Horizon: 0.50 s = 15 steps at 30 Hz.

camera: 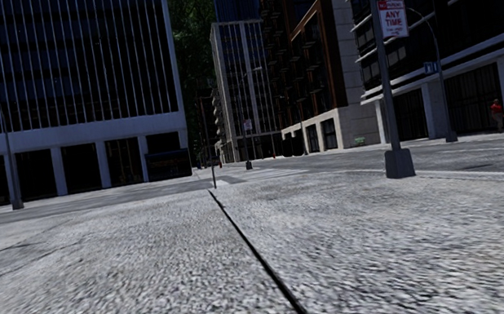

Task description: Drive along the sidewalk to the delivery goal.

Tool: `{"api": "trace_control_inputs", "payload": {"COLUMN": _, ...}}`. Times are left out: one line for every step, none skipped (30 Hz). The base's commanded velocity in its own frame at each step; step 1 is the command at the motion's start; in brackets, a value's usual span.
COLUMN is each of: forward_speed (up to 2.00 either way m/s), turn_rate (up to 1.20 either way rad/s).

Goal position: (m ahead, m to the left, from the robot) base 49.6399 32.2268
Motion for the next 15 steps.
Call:
{"api": "trace_control_inputs", "payload": {"forward_speed": 2.0, "turn_rate": 0.0}}
{"api": "trace_control_inputs", "payload": {"forward_speed": 2.0, "turn_rate": 0.0}}
{"api": "trace_control_inputs", "payload": {"forward_speed": 2.0, "turn_rate": 0.0}}
{"api": "trace_control_inputs", "payload": {"forward_speed": 2.0, "turn_rate": 0.0}}
{"api": "trace_control_inputs", "payload": {"forward_speed": 2.0, "turn_rate": 0.0}}
{"api": "trace_control_inputs", "payload": {"forward_speed": 2.0, "turn_rate": 0.0}}
{"api": "trace_control_inputs", "payload": {"forward_speed": 2.0, "turn_rate": 0.0}}
{"api": "trace_control_inputs", "payload": {"forward_speed": 2.0, "turn_rate": 0.0}}
{"api": "trace_control_inputs", "payload": {"forward_speed": 2.0, "turn_rate": 0.0}}
{"api": "trace_control_inputs", "payload": {"forward_speed": 2.0, "turn_rate": 0.0}}
{"api": "trace_control_inputs", "payload": {"forward_speed": 2.0, "turn_rate": 0.0}}
{"api": "trace_control_inputs", "payload": {"forward_speed": 2.0, "turn_rate": 0.0}}
{"api": "trace_control_inputs", "payload": {"forward_speed": 2.0, "turn_rate": 0.0}}
{"api": "trace_control_inputs", "payload": {"forward_speed": 2.0, "turn_rate": 0.0}}
{"api": "trace_control_inputs", "payload": {"forward_speed": 2.0, "turn_rate": 0.0}}
